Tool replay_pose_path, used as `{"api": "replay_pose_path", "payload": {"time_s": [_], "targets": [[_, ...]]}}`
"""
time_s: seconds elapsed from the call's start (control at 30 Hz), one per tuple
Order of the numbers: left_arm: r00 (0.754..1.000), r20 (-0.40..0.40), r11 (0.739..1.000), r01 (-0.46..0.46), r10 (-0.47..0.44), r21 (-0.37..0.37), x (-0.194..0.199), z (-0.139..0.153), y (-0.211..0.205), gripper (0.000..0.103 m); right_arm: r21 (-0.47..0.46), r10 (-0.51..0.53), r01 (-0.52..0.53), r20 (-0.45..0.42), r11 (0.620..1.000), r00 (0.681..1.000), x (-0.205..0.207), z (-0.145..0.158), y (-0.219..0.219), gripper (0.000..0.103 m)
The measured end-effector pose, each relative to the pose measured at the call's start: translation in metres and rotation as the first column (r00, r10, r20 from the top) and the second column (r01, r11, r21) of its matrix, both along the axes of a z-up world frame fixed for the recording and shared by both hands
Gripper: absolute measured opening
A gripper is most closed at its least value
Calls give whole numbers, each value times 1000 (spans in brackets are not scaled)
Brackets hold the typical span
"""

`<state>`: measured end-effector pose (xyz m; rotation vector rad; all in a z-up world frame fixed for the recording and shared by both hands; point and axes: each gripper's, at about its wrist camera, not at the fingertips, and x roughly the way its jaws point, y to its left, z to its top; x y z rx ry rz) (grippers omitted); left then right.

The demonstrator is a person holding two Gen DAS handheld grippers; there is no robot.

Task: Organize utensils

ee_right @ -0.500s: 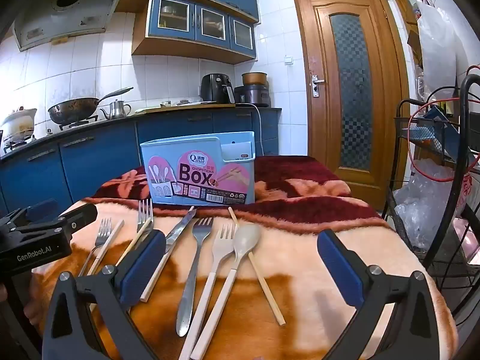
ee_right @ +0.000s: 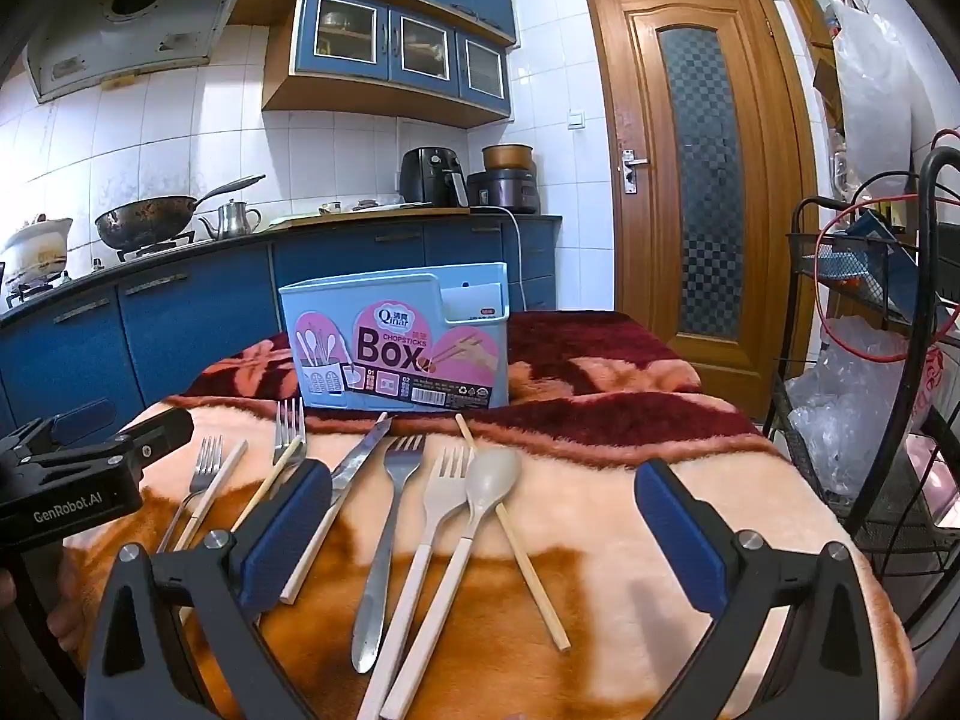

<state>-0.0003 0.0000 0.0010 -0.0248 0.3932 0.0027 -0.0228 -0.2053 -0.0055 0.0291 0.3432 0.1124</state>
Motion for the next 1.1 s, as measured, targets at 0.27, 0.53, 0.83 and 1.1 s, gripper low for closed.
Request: {"api": "replay_pose_path", "payload": {"time_s": [0.27, 0.53, 0.83, 1.1], "targets": [[1000, 1, 1000, -2, 2, 0, 0, -2, -1, 100, 1, -1, 1, -3, 1000, 1000, 1, 0, 1, 103], [1000, 1, 1000, -1, 1, -1, 0, -2, -1, 100, 2, -2, 2, -4, 1000, 1000, 2, -1, 0, 103], [1000, 3, 1000, 0, 0, -1, 0, -1, -1, 100, 4, -2, 2, -5, 1000, 1000, 2, 1, -3, 103], [1000, 4, 1000, -3, 3, -5, 0, 0, 3, 100, 3, -2, 2, -5, 1000, 1000, 2, 0, -2, 103]]}}
